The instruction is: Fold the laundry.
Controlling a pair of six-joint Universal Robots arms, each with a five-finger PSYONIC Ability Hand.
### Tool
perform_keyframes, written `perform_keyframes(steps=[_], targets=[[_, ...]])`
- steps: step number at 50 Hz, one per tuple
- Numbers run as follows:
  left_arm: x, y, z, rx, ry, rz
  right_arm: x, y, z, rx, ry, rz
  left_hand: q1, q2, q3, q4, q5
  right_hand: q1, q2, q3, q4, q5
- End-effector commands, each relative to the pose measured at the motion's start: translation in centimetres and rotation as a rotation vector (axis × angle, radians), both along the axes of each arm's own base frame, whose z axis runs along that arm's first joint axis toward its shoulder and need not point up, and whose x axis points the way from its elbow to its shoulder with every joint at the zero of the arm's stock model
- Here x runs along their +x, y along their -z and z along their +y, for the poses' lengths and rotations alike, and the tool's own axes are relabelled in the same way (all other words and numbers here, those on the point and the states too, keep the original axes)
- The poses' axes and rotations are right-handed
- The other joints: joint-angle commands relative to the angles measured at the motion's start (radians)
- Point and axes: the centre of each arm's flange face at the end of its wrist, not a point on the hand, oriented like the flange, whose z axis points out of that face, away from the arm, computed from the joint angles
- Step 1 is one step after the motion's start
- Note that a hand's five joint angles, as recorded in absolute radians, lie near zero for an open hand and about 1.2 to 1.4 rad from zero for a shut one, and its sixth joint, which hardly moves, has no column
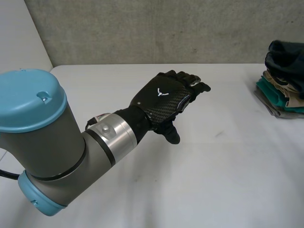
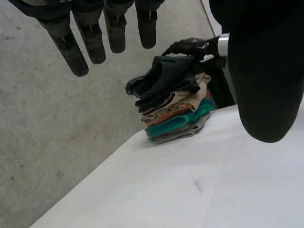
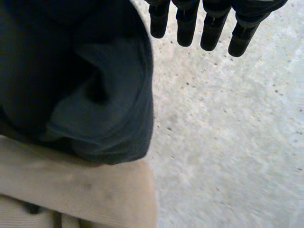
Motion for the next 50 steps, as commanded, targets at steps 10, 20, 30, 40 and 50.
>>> perform_keyframes(steps=[10,20,30,40,50], targets=[[0.4,-0.3,0.1,0.002,-0.009,0.004,-1.6,-3.2,5.9,0.208,0.231,0.217,0.005,0.001,-0.003,0.004,0.01,-0.059,-0.043,-0.044,-0.044,-0.044],[0.8,-2.3,0.4,-0.038,-0.02,0.043,-4.4,-10.1,7.8,0.069,0.571,0.204,0.002,-0.002,-0.005,0.001,0.007,-0.059,-0.043,-0.044,-0.044,-0.044],[2.5,-4.9,-1.1,-0.039,-0.155,0.134,4.4,-17.2,11.7,-0.097,0.402,0.226,0.002,-0.002,-0.005,0.001,0.007,-0.059,-0.043,-0.044,-0.044,-0.044],[4.3,-5.0,-2.4,-0.025,-0.279,0.149,11.9,-16.2,14.2,-0.077,0.216,0.217,-0.013,-0.017,-0.02,-0.013,-0.007,-0.059,-0.043,-0.044,-0.044,-0.044],[8.0,-7.2,-5.0,-0.049,-0.506,0.234,18.4,-14.6,16.9,-0.045,-0.006,0.204,-0.015,-0.02,-0.023,-0.016,-0.01,-0.059,-0.043,-0.044,-0.044,-0.044]])
